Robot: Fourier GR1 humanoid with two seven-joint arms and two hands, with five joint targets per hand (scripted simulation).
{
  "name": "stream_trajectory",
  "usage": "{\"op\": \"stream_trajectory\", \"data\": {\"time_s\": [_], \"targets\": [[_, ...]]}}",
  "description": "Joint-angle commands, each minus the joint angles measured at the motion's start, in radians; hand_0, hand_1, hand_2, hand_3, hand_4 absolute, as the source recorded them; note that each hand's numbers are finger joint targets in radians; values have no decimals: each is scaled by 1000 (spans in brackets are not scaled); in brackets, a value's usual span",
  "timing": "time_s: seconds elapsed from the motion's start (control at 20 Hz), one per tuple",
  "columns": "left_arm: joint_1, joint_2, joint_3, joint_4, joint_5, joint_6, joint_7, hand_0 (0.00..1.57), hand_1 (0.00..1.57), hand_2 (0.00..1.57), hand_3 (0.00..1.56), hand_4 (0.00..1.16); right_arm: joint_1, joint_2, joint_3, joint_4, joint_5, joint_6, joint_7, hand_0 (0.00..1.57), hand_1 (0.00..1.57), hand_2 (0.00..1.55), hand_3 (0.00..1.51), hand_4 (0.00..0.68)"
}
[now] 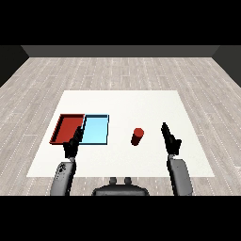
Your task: Pick the red can and put it in the red box
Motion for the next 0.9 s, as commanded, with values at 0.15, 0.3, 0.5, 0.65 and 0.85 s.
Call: {"op": "stream_trajectory", "data": {"time_s": [0.15, 0.3, 0.5, 0.65, 0.85], "targets": [[-47, -13, 10, 7, -2, -17, 23, 0, 0, 0, 0, 0, -4, -54, -100, 72, -82, 99, -32, 0, 0, 0, 0, 0], [-115, -54, 30, -104, 48, -10, -189, 0, 0, 0, 0, 0, -13, -32, -113, 0, -143, 137, -207, 0, 0, 0, 0, 0], [-81, -25, 75, -62, 87, -70, -333, 0, 0, 0, 0, 0, -20, -75, -179, 83, -189, 207, -328, 0, 0, 0, 0, 0], [-55, -29, 54, -109, 92, -85, -309, 0, 0, 0, 0, 0, 8, -61, -166, 150, -161, 239, -436, 0, 0, 0, 0, 0], [-71, -77, 35, 8, 33, -38, -409, 0, 0, 0, 0, 0, -24, -42, -149, 142, -143, 220, -406, 0, 0, 0, 0, 0]]}}
